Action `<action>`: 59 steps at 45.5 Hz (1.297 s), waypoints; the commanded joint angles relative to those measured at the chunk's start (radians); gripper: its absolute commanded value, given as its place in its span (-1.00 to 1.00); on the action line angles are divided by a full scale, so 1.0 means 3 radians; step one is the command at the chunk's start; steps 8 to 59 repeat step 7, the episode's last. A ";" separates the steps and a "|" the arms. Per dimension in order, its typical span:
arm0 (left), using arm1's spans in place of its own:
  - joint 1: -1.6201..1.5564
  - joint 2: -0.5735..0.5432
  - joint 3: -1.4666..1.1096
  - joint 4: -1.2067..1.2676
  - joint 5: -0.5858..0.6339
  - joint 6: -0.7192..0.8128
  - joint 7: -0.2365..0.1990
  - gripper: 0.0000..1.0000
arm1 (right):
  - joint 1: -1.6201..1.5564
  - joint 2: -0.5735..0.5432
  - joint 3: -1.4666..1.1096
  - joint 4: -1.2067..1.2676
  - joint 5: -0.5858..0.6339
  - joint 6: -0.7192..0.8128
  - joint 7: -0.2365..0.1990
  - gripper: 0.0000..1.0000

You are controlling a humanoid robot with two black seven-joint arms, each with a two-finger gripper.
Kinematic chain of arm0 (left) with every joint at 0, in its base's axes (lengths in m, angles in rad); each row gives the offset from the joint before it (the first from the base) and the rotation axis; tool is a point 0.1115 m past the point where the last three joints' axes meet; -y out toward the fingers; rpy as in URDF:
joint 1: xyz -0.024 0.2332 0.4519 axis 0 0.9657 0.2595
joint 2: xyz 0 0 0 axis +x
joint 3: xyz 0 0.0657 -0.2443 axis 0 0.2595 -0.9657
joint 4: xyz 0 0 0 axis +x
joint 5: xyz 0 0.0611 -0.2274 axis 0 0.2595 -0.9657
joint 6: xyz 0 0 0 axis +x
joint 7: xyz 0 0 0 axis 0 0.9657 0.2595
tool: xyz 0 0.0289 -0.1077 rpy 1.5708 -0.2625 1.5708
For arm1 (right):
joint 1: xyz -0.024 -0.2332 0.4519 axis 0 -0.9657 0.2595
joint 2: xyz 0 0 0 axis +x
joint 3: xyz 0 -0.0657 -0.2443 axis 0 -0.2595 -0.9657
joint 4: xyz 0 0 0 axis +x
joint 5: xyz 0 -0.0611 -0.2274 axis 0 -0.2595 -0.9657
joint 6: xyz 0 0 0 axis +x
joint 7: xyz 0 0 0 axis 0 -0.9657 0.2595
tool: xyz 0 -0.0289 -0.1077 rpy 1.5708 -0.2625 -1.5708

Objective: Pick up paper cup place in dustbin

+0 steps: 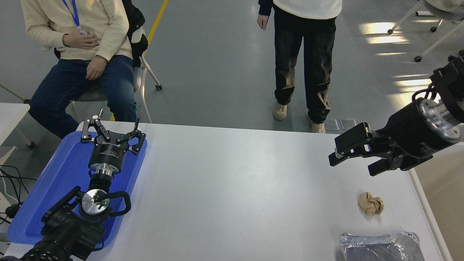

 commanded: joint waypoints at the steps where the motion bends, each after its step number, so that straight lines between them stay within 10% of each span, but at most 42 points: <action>1: 0.0000 0.0000 0.0000 0.0000 0.0000 0.0000 -0.0001 1.00 | 0.0043 -0.0015 -0.0064 0.0007 -0.0042 0.0029 -0.0003 1.00; 59: 0.0000 0.0000 0.0000 0.0005 0.0000 0.0000 -0.0001 1.00 | 0.0038 -0.0015 -0.0079 0.0007 -0.0036 0.0029 0.0002 1.00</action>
